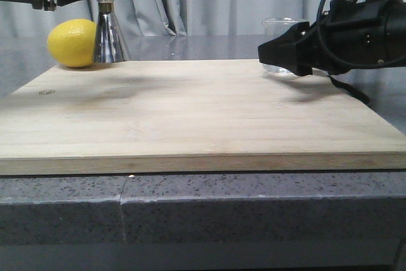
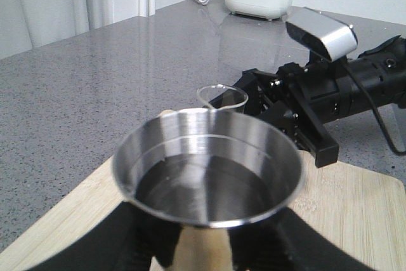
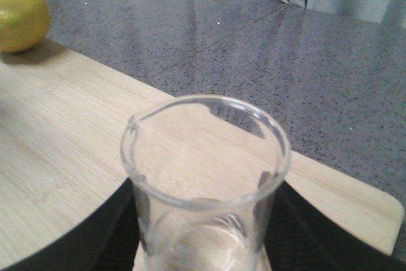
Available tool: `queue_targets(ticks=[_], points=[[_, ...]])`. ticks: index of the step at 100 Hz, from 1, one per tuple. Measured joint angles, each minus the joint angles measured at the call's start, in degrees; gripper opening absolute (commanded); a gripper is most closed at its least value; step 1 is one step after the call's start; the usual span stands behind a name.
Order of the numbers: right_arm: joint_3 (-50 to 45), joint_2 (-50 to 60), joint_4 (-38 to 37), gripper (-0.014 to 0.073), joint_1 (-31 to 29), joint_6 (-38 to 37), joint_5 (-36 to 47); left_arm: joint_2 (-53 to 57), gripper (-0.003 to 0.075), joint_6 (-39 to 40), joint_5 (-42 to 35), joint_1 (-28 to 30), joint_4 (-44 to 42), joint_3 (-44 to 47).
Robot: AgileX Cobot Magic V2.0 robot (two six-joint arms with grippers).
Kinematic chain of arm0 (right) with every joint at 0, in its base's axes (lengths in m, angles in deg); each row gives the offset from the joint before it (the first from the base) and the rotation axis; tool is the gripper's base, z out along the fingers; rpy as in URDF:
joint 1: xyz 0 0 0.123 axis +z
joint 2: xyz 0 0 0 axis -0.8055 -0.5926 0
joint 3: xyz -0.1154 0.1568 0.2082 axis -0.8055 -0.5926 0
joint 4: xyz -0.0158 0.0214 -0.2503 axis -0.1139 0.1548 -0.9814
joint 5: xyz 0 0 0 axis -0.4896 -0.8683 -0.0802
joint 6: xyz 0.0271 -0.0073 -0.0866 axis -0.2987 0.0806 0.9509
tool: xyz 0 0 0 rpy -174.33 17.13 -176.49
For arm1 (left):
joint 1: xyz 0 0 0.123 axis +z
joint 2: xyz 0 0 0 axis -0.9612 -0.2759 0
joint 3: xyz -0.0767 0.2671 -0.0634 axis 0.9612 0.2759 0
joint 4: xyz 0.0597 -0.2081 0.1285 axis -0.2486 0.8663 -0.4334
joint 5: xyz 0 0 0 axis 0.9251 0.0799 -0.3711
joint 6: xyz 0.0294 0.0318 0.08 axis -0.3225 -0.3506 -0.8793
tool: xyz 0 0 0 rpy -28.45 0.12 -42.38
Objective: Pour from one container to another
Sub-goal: 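Lower the beaker onto the board with the right gripper and release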
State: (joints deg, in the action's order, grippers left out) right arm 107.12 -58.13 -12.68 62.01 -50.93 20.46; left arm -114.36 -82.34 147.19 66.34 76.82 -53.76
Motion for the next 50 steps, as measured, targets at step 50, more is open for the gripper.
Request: queue_targets(ticks=[50], points=[[0.34,-0.95,1.64,0.038,-0.1,0.6,-0.96,0.0,0.0239,0.0,0.0,0.0,0.0,0.0]])
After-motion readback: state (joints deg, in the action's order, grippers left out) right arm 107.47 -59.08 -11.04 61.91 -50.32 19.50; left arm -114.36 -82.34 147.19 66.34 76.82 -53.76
